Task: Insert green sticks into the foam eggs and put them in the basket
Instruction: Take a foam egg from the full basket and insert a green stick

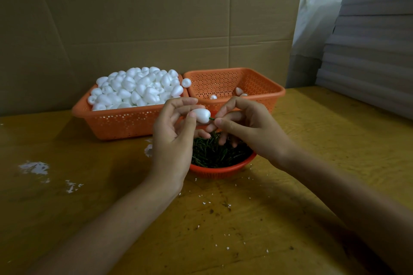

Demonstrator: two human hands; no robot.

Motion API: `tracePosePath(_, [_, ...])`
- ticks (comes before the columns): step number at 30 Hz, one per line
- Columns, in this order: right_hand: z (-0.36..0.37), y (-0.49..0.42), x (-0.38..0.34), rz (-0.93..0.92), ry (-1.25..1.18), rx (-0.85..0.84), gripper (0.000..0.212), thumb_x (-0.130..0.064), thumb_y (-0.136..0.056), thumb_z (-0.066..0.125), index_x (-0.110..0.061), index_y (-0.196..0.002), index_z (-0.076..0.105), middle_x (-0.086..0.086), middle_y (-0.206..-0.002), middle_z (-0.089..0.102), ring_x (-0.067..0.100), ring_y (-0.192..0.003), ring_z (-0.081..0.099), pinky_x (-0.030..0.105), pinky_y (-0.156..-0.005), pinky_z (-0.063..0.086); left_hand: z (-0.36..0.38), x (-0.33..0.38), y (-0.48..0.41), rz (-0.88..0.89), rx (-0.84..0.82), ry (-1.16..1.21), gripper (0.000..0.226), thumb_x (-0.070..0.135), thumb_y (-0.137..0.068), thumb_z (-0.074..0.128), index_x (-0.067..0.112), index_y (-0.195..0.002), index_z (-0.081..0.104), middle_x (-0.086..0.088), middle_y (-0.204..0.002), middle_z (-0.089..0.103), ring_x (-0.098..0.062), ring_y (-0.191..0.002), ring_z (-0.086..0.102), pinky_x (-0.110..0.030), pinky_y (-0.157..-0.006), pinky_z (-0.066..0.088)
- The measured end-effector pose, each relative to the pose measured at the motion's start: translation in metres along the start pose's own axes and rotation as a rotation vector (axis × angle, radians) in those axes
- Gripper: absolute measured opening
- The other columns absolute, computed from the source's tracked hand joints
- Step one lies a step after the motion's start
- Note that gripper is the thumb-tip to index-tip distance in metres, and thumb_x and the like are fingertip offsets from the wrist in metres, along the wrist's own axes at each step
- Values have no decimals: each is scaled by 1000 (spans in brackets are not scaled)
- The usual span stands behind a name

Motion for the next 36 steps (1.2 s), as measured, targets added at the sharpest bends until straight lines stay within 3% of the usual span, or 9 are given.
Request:
tracePosePath(5, [3,1,0,-21,41,2,11,-6,-103,62,0,-111,59,7,-101,80,32,-79,76,30,-59,56,1,0,0,11,1,1,17,6,-106,59,17,-117,64,-3,-112,76,-19,-87,75,-28,-73,60])
tracePosePath(12, [4,2,2,-33,60,10,23,-8,-103,62,1,-112,42,5,-97,80,29,-77,76,27,-55,54,2,-2,0,26,-44,-28,15,7,-103,64,11,-113,74,-2,-107,79,-18,-90,76,-24,-74,58])
tracePosePath(18, [6,4,3,-45,109,-9,25,-9,-103,61,0,-111,39,8,-96,80,26,-78,77,28,-57,55,3,-1,3,71,-77,-65,18,7,-102,66,12,-118,74,0,-111,78,-19,-97,75,-21,-73,57])
tracePosePath(21, [8,5,3,-39,104,-23,27,-6,-101,62,2,-112,39,9,-95,80,30,-82,77,43,-77,64,4,1,4,82,-75,-50,20,11,-102,67,17,-120,71,1,-113,78,-17,-96,75,-20,-72,57])
tracePosePath(24, [11,6,2,-6,101,-47,28,-5,-101,63,3,-113,39,6,-93,79,31,-84,77,58,-87,58,5,0,4,87,-107,-56,17,12,-102,67,15,-118,71,1,-114,78,-18,-99,75,-21,-71,57])
tracePosePath(28, [13,6,0,7,110,-68,29,-3,-101,62,5,-113,37,11,-94,78,33,-83,77,57,-89,58,6,-2,4,95,-143,-57,16,11,-102,67,16,-115,74,-2,-112,78,-21,-101,74,-22,-70,57])
tracePosePath(36, [13,5,1,5,113,-74,28,-2,-101,61,6,-113,37,10,-93,78,35,-78,76,54,-83,61,6,-2,4,106,-141,-82,18,10,-102,67,19,-115,75,2,-106,78,-13,-87,72,-20,-68,55])
Point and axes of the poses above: each hand's wrist, its own y-axis away from the middle knuckle, its own z-axis out of the palm, x = y × z, the point moved 5 cm from there along -y, towards the middle knuckle
